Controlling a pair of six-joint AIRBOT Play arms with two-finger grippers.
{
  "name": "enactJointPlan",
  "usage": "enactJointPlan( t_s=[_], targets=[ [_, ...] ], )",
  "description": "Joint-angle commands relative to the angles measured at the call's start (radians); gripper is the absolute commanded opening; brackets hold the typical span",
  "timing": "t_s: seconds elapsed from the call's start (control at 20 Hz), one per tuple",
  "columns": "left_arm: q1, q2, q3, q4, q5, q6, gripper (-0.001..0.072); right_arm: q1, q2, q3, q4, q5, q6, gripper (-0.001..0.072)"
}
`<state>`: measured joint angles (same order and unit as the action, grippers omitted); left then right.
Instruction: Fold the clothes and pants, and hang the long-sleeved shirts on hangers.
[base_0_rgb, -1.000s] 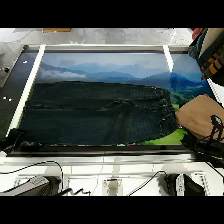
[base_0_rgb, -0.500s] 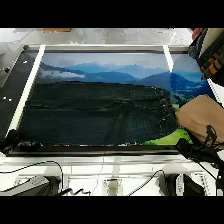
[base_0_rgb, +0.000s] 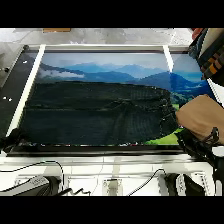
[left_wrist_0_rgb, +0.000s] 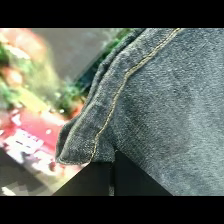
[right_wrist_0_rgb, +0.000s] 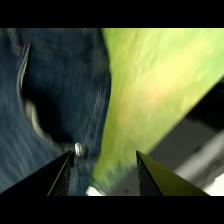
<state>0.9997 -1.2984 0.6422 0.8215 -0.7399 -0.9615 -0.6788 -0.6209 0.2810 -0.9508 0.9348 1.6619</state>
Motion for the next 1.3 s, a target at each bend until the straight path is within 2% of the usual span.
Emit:
enactJointPlan(
  t_s=[0.0,0.15,0.25,0.35,0.45,0.6,0.7,0.75,0.9,1.05,1.15,1.25],
  targets=[
    [-0.005,0.001,0.001,-0.083,0.003,0.002,0.002,0.0,-0.203,-0.002,0.163,-0.152,-0.146,0.0455],
    [-0.005,0.001,0.002,-0.093,0.003,0.002,0.002,0.0,-0.369,0.002,0.365,-0.161,-0.382,0.0455],
    [-0.005,0.001,0.002,-0.093,0.002,0.002,0.002,0.0,-0.435,0.011,0.436,-0.147,-0.519,0.0429],
    [-0.005,0.002,0.002,-0.093,0.003,0.01,0.002,0.0,-0.461,0.012,0.443,-0.145,-0.584,0.0311],
    [-0.005,0.002,0.002,-0.093,-0.005,0.009,0.002,0.0,-0.464,0.012,0.451,-0.169,-0.647,0.031],
    [-0.005,0.002,0.002,-0.093,-0.029,0.01,0.002,0.0,-0.464,0.012,0.518,-0.17,-0.807,0.0297],
    [-0.005,0.01,0.002,-0.093,-0.05,0.01,0.002,0.0,-0.463,0.013,0.548,-0.14,-0.883,0.0065],
    [-0.005,0.021,0.002,-0.092,-0.055,0.013,0.002,0.0,-0.463,0.016,0.552,-0.124,-0.906,0.0026],
    [-0.005,0.095,0.002,-0.092,-0.057,0.014,0.002,0.0,-0.447,0.052,0.552,-0.028,-0.959,0.0024],
    [-0.005,0.203,0.042,-0.09,-0.051,0.066,0.0018,0.0,-0.352,0.096,0.537,0.055,-0.953,0.0023],
    [-0.005,0.262,0.099,-0.09,-0.038,0.066,0.0017,0.0,-0.243,0.119,0.486,0.056,-0.851,0.0023],
    [-0.005,0.285,0.149,-0.09,-0.034,0.065,0.0017,0.0,-0.13,0.146,0.364,0.056,-0.719,0.0023]
  ],
)
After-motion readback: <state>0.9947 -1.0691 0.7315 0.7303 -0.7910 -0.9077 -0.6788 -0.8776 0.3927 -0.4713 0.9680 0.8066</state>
